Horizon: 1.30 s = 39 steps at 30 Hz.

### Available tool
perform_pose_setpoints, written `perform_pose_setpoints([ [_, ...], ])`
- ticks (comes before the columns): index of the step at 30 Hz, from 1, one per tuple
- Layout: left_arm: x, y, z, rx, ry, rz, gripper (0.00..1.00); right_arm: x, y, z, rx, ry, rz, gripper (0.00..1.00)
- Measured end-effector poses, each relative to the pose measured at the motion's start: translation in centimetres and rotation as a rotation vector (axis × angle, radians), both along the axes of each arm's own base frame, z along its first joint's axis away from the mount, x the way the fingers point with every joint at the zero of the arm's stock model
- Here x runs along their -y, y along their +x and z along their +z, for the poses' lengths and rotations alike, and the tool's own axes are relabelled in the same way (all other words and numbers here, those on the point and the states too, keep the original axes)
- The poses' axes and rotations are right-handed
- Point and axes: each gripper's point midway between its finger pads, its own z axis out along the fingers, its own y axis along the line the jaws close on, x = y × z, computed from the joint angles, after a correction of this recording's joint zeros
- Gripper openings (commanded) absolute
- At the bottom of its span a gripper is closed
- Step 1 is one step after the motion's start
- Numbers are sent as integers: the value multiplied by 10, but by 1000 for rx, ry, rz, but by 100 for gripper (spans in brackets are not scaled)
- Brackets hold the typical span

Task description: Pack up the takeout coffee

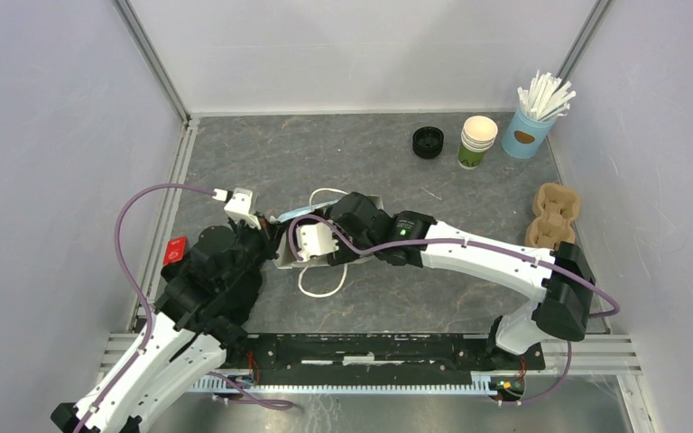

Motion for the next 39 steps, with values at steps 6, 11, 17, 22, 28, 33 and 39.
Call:
perform_pose_setpoints([
  [6, 0, -1, 1, 4, -2, 0, 2, 2, -4, -1, -29, -7, -2, 0],
  [11, -2, -3, 2, 8, -5, 0, 2, 3, -5, -2, -38, -9, -4, 0],
  [17, -3, -4, 4, 13, -9, 0, 2, 0, -4, -4, -29, 6, -4, 0],
  [22, -3, -5, 3, 13, -9, 0, 2, -4, -1, -4, -14, 26, -4, 0],
  [28, -4, -6, 3, 13, -9, 1, 2, -11, 4, -7, 1, 37, -2, 0],
  [33, -5, -7, 0, 5, -3, 1, 2, -12, 5, -9, 3, 34, -1, 0],
  [39, -5, -8, 0, 6, -4, 1, 2, -11, 8, -11, 6, 30, -3, 0],
])
